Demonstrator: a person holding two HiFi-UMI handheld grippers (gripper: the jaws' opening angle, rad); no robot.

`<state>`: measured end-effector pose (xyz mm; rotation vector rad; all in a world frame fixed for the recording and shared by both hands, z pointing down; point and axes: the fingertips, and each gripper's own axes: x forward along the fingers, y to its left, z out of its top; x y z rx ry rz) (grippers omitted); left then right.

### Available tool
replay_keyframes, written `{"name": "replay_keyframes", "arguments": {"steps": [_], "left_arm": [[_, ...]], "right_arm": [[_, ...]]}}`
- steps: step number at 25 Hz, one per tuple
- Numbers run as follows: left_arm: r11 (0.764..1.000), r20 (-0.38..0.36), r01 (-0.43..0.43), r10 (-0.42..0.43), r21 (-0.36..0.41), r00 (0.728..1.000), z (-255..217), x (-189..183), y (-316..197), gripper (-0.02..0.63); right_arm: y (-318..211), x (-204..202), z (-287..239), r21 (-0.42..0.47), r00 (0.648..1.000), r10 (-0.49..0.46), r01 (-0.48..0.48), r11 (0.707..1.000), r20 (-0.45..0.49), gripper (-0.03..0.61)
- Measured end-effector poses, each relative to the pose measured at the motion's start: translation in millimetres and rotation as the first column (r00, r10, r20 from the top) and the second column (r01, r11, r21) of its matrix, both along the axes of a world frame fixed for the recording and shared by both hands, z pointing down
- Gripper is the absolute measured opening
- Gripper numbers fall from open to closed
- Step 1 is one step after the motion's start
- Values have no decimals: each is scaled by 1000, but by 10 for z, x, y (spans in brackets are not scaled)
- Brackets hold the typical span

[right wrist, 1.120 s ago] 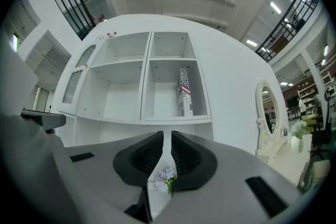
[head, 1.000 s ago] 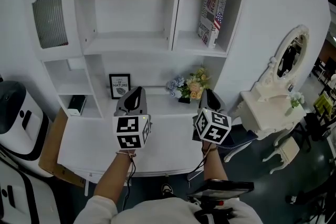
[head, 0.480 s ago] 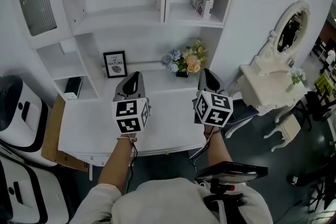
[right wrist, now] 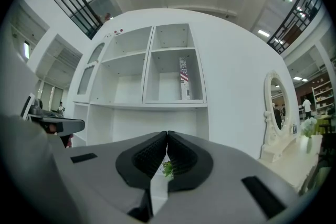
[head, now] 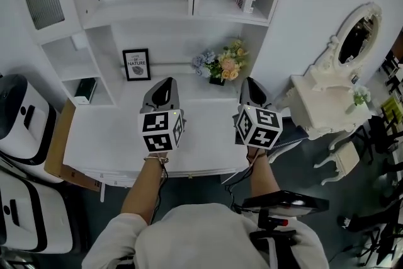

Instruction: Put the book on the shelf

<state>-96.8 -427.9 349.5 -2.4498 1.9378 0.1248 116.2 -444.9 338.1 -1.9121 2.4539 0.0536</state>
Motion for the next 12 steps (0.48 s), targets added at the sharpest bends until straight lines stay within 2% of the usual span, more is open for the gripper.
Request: {"name": "replay_keyframes", "arguments": {"steps": [7,12], "left_arm": [[999,24,28,-28,25,999,-10,190,82,8],[999,29,30,-31,22,999,-3,252,105,8]], "right_arm": [[-21,242,9,3,1000,-16,16,1000,3,25],[-2,417,39,-18,1000,14,-13,1000,28,25]]}}
